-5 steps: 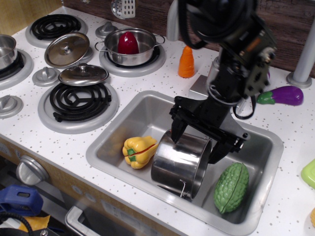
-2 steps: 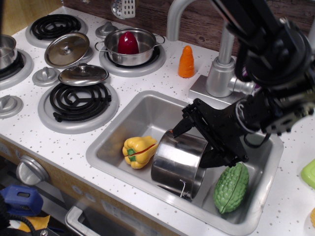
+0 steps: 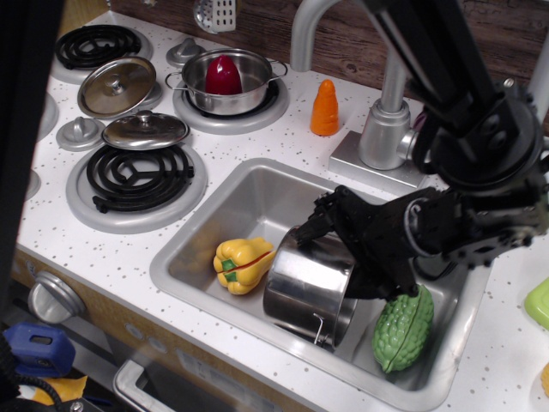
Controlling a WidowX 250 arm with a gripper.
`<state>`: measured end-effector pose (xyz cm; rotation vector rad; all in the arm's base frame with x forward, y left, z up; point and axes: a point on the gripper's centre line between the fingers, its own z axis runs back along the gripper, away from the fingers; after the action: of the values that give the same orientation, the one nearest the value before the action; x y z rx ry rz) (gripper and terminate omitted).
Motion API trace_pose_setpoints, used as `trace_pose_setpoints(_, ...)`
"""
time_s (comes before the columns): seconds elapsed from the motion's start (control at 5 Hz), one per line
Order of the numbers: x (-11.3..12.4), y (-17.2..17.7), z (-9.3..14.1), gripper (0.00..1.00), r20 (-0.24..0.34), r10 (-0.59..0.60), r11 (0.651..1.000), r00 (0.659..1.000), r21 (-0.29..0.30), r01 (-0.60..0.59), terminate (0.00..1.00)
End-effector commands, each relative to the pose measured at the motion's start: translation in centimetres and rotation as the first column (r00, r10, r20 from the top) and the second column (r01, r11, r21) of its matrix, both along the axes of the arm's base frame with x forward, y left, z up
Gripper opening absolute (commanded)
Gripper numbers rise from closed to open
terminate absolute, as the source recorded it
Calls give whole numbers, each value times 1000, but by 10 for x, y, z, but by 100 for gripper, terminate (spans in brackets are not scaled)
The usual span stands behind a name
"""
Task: Flip pot upright in sink
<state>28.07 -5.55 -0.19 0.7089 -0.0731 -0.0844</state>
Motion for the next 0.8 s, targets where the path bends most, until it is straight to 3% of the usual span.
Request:
trace_pose_setpoints(0.0, 8, 11, 8, 0, 67, 1, 1000, 998, -2, -1, 0)
trace_pose_setpoints(0.2, 10, 17, 10, 0, 63, 4, 998, 998, -60, 0, 0)
trace_pose_setpoints(0.4, 10, 21, 8, 0, 89, 24, 987, 996, -163, -9, 0)
trace_pose_setpoints(0.6, 11, 28, 9, 0, 74, 15, 959, 997, -282, 7, 0)
